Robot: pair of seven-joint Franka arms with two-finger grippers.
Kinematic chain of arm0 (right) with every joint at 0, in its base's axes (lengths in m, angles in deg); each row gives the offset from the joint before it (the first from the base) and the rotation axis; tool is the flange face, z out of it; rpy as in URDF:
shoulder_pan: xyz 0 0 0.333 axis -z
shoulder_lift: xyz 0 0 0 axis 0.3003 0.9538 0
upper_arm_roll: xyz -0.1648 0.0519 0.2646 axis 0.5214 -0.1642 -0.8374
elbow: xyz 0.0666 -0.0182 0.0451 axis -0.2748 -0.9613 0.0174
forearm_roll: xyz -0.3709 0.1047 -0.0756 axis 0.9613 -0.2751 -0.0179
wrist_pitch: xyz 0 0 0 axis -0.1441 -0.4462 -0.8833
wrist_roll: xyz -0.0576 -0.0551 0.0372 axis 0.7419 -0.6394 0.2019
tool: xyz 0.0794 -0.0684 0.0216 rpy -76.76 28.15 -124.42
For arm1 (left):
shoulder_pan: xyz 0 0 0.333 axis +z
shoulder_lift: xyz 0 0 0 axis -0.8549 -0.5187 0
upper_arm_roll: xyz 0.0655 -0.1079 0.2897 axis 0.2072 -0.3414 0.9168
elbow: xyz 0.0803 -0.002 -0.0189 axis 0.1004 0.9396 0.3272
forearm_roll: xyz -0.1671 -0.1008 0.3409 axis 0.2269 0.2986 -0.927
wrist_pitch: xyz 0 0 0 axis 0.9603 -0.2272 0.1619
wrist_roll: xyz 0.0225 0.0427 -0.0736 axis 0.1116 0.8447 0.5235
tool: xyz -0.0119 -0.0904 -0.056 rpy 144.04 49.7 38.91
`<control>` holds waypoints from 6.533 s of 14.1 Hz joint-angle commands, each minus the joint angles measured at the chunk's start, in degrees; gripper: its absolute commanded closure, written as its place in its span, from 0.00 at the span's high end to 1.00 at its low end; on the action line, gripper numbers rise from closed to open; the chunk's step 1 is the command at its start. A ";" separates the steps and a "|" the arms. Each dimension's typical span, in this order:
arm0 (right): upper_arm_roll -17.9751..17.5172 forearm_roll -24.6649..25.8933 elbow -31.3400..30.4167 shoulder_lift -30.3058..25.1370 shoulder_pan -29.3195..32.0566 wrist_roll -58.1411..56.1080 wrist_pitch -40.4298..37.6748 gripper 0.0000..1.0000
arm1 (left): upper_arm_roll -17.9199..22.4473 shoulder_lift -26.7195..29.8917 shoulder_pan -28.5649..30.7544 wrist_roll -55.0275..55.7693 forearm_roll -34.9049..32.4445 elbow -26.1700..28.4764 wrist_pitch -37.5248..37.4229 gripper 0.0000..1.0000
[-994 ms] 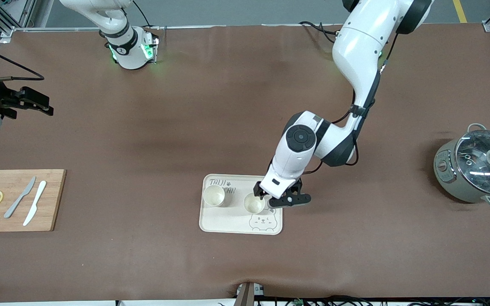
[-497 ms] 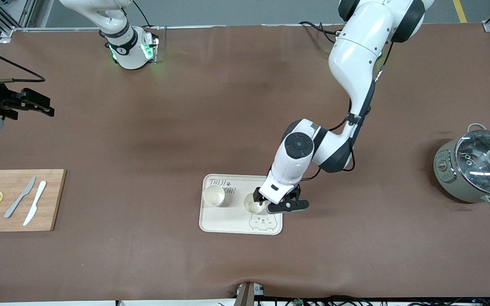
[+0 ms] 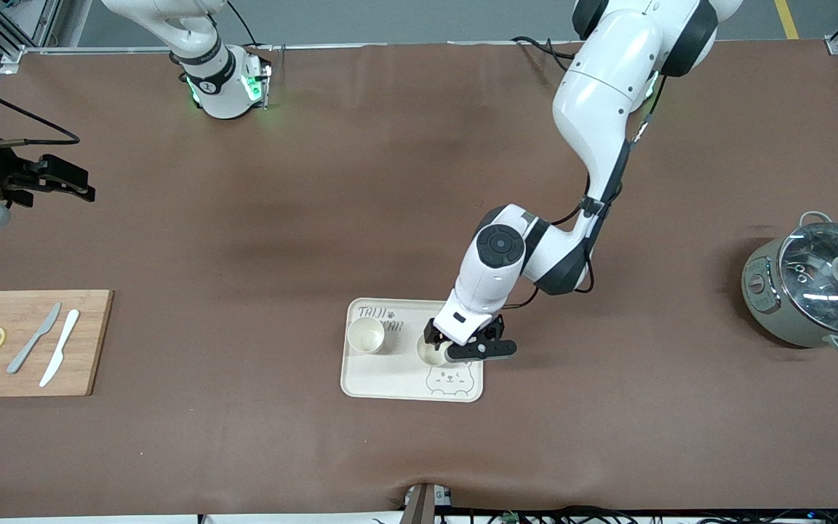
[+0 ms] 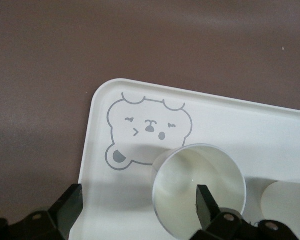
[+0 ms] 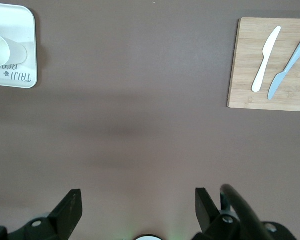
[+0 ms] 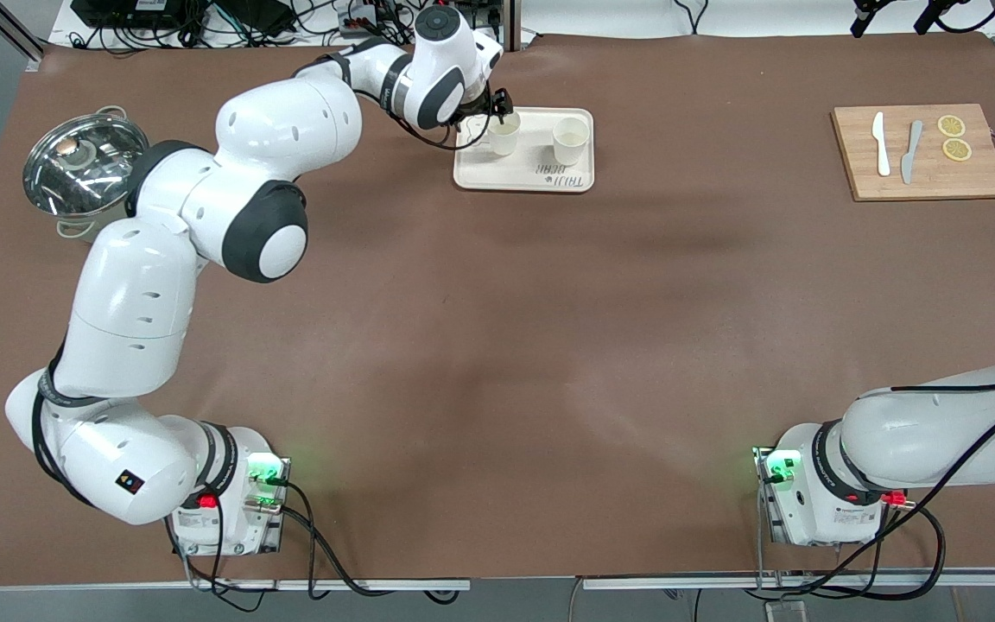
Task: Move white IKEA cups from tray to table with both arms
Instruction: 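Lower the left gripper and close it on the cup rim, then lift the cup with the left gripper while the right gripper reaches out, then set the cup down beside the pot while the right gripper approaches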
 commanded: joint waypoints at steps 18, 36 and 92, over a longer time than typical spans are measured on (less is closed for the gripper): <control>-0.03 -0.71 1.09 0.68 0.31 0.05 -0.82 1.00 | 1.24 -1.91 -1.12 0.70 -3.49 -1.28 1.04 0.23; -0.03 -0.61 1.18 3.67 0.31 -0.13 -0.20 1.00 | 0.98 9.50 -0.59 1.67 -3.58 -1.19 -17.81 0.00; -0.11 -9.23 5.30 30.55 -21.40 39.75 29.95 1.00 | -0.42 24.29 30.08 -49.58 12.33 42.93 18.97 0.00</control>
